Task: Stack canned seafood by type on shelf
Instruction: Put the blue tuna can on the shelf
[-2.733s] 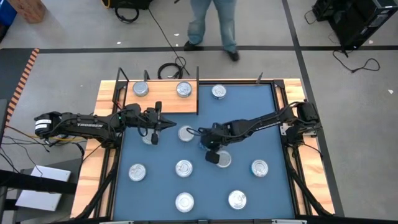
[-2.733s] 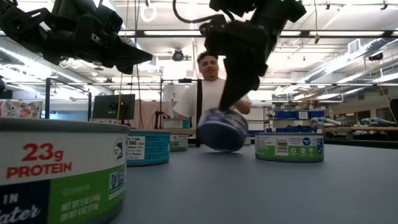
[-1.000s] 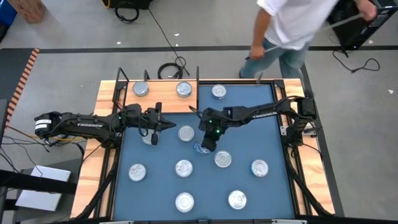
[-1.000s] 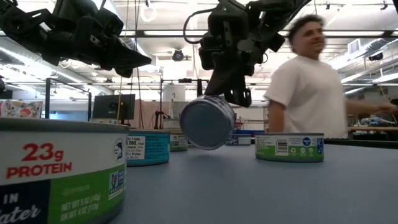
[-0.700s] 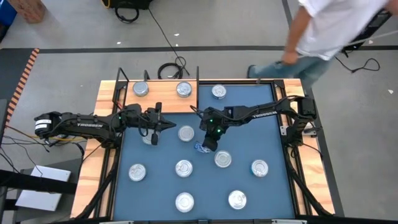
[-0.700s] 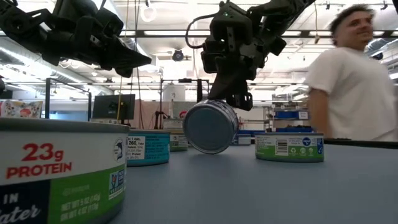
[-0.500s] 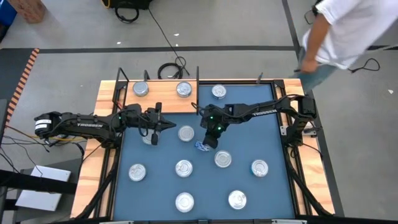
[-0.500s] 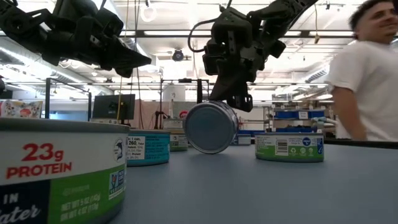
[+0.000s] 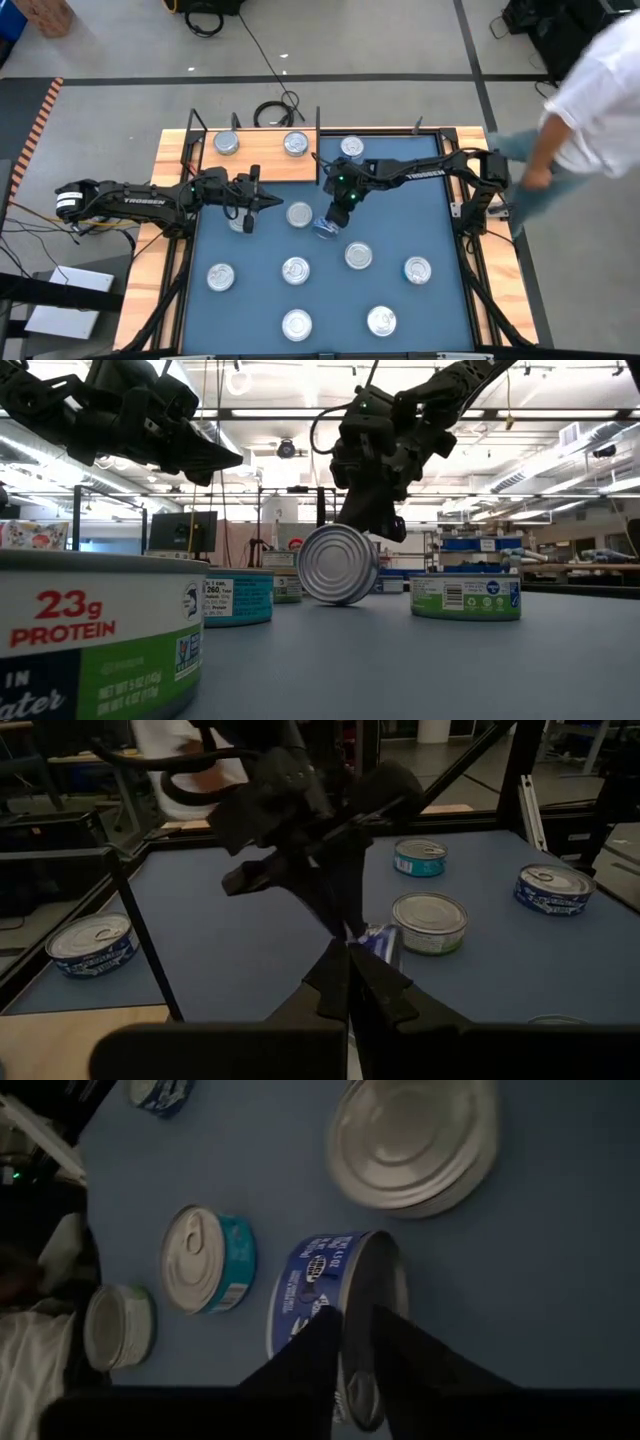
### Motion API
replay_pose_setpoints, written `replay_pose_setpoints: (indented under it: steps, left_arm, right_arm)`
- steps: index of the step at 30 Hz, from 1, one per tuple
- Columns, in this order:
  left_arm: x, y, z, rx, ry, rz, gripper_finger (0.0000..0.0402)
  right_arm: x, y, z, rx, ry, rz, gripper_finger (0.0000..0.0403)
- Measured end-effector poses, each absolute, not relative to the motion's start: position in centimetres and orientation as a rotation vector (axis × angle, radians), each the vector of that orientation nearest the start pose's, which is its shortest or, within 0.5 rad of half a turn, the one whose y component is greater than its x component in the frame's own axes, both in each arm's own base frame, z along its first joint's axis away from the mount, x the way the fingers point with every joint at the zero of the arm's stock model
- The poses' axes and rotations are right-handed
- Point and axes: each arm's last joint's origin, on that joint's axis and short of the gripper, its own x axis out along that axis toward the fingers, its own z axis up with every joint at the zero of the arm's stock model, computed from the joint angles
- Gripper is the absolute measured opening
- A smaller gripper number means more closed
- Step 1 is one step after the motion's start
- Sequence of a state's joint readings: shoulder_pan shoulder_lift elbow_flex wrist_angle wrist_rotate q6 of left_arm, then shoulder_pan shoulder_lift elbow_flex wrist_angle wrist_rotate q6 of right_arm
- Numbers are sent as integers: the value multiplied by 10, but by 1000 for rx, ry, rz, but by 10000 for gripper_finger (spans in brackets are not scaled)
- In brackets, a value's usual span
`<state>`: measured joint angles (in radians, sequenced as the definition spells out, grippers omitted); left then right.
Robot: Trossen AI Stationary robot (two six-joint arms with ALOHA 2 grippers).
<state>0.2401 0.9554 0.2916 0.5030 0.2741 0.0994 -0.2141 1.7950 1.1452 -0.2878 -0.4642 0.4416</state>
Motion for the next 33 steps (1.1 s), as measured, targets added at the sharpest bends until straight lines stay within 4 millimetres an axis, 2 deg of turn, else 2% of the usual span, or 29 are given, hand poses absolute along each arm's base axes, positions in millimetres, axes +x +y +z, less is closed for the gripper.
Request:
replay_pose_setpoints:
  steps: [8,15,19,27,33]
  left_arm:
    - [188,38,200,58,155,-42,6]
    - [188,38,200,57,154,-55,6]
    - [188,38,200,57,153,-55,6]
    - [188,38,200,57,153,-57,6]
    - [188,38,200,57,153,-57,6]
  right_arm:
    - [366,-66,194,704,910,4,150]
    - [368,-55,196,695,919,31,185]
    - [368,-37,203,608,912,28,199]
    - [364,13,214,327,897,-79,232]
    - [360,51,213,92,895,-21,232]
